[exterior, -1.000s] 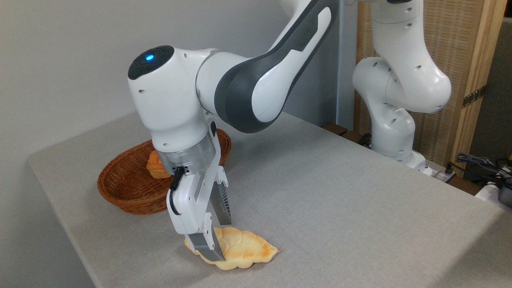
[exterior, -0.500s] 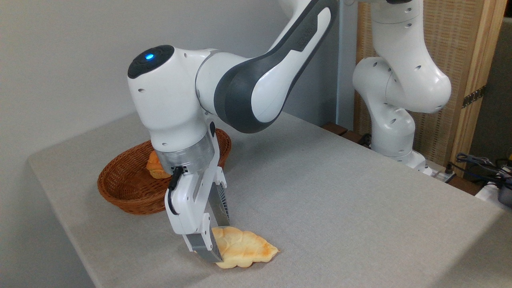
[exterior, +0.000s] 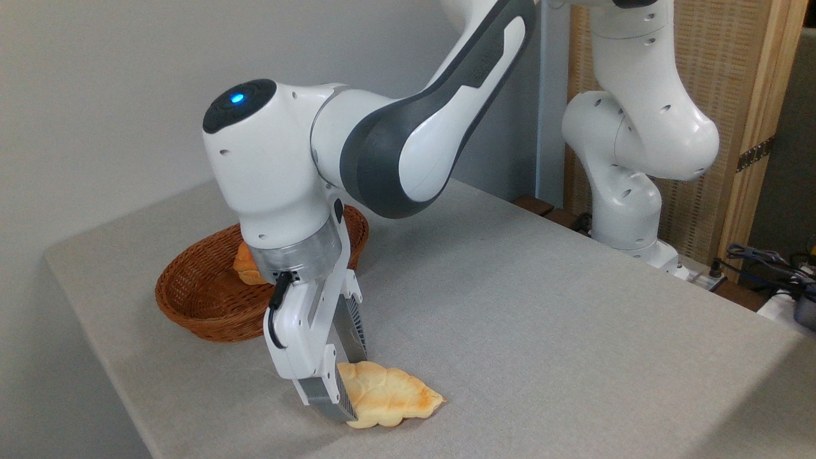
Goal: Put bread into the basket
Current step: 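Close the gripper fingers on the edge of the golden bread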
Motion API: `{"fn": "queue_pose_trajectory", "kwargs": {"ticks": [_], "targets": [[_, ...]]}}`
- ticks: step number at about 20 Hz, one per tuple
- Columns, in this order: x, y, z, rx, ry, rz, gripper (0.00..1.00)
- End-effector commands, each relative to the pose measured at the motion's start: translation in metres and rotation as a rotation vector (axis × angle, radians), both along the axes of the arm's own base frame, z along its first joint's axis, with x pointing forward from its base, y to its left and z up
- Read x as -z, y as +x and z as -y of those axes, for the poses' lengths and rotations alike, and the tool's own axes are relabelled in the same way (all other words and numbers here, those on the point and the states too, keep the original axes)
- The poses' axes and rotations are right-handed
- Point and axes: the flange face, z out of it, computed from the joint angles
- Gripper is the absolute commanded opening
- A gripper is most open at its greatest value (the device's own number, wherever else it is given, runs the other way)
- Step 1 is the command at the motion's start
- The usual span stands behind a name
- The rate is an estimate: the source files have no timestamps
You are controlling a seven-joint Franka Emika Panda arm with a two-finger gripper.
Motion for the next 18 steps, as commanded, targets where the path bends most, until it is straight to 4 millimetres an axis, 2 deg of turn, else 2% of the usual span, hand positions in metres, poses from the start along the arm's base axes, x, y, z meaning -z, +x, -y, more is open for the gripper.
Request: {"fn": "queue_pose_trajectory", "kwargs": {"ticks": [1,2,6,15,18], "targets": [[0.002,0.003,0.0,0.024,0.012,0.008,0.99],[0.002,0.004,0.002,0.029,0.012,0.014,0.84],[0.0,0.003,-0.001,0.026,0.013,0.015,0.39],[-0.003,0.003,-0.002,0.024,0.013,0.018,0.37],[-0.01,0.003,-0.001,0.015,0.004,0.029,0.37]]}}
